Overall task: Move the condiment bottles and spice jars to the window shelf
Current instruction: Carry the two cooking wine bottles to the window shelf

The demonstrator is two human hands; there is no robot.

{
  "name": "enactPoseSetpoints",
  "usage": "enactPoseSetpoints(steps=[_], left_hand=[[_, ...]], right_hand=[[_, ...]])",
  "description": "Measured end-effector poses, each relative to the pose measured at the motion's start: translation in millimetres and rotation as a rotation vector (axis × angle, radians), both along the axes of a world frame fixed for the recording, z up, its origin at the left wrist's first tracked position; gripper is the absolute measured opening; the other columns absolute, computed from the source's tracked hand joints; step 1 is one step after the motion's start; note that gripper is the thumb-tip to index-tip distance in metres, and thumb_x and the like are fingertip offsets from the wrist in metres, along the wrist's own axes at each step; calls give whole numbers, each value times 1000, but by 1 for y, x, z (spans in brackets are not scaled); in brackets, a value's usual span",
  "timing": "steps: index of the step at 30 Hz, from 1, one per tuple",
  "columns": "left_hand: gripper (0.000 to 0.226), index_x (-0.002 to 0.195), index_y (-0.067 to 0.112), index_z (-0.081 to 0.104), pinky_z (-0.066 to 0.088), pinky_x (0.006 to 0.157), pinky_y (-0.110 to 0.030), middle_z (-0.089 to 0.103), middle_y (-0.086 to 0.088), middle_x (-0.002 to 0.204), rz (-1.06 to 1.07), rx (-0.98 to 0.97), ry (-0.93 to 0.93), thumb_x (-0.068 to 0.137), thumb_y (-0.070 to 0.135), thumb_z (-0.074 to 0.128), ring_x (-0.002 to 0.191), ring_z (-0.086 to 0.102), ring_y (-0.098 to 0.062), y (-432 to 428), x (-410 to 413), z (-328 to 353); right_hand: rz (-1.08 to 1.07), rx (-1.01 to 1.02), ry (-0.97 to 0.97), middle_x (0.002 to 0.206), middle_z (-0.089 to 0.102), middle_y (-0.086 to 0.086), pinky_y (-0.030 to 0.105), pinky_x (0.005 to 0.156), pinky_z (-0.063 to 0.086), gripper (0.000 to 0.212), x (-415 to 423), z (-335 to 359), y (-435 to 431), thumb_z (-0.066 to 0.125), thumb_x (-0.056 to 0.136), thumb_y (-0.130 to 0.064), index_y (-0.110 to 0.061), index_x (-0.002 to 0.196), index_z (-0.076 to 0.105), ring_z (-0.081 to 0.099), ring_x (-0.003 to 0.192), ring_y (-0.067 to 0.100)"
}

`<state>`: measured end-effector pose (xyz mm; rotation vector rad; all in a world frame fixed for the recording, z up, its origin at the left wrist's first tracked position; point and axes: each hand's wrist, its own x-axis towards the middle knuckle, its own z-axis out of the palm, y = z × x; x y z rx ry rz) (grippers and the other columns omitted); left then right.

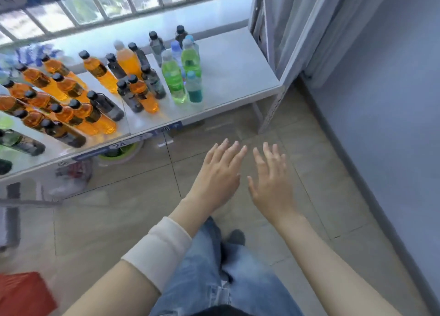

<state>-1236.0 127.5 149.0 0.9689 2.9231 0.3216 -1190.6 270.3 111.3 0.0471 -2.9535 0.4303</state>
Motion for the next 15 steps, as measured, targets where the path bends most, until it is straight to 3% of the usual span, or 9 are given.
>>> enactPoseSetpoints(steps=[4,8,13,15], left_hand=[[74,129,5,52,33,103,-51,56,-15,130,-142,-92,-7,62,20,79,123,49,-36,22,41,-2],[74,127,5,54,29,103,-50,57,-15,129,-342,-101,23,60,19,80,123,50,-36,30,77,-1],[72,125,4,55,38,100,-50,58,-15,127,-558,-73,24,60,19,81,121,52,-36,23,118,-8],[71,130,4,50,30,105,-48,53,-17,133,-620,-64,8,67,20,78,126,46,-37,21,135,-9]], right_hand=[[-173,48,-41,143,36,27,54,109,27,60,64,-1,16,41,85,-28,-4,139,30,29,135,42],[-358,98,-35,142,37,28,53,110,20,74,127,1,8,68,77,-15,-2,139,30,32,134,45],[-626,81,-82,145,34,26,52,111,22,60,205,-1,-24,49,87,-23,-4,140,28,26,137,41],[-691,65,-99,145,34,26,53,110,24,63,231,0,-35,59,85,-17,-3,139,30,27,136,43]])
